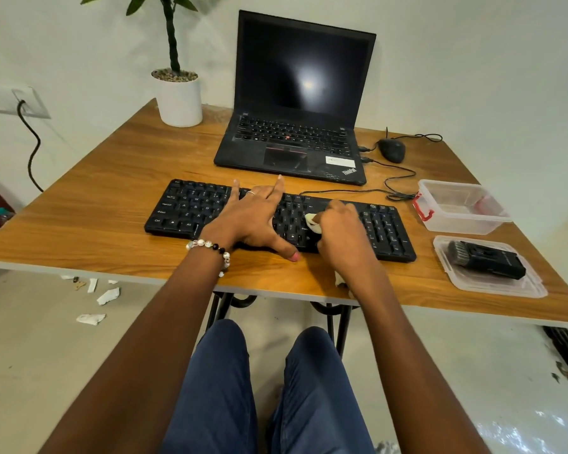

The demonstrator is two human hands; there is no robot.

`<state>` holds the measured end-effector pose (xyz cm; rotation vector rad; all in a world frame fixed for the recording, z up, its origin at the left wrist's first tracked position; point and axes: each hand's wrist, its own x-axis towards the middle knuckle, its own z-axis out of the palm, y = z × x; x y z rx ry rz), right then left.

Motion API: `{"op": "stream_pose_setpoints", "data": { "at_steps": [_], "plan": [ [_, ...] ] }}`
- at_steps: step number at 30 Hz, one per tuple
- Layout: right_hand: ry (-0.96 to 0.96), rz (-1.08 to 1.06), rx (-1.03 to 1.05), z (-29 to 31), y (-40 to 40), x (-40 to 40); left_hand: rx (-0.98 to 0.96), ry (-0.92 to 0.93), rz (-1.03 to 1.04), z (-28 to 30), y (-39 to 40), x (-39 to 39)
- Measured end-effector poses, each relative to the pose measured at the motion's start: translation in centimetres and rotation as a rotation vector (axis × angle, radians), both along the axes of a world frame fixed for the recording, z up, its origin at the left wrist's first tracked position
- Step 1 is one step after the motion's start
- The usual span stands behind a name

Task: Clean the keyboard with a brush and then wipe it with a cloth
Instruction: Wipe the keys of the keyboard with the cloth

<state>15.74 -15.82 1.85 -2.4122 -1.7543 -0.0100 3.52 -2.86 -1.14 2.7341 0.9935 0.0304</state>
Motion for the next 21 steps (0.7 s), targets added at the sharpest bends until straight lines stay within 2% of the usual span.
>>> {"op": "stream_pose_setpoints", "data": {
  "at_steps": [4,10,16,19,21],
  "plan": [
    [0.031,0.096,0.026,-0.7,-0.3,-1.8,0.008,-0.009,0.004,-0.1,0.0,0.1],
    [0.08,0.269,-0.049,-0.4,-2.3,0.8,0.003,-0.001,0.001,-0.2,0.1,0.1],
    [0.06,0.011,0.015,-0.6,-2.6,0.0,-0.005,0.007,0.003,0.0,0.0,0.1],
    [0.12,0.05,0.019,-0.8,-2.6,-1.8,0.009,0.019,0.008,0.0,0.1,0.1],
    [0.271,0.076,0.009,-0.2,-2.7,-1.1,0.004,0.021,0.008,0.0,0.0,0.2]
  ]
}}
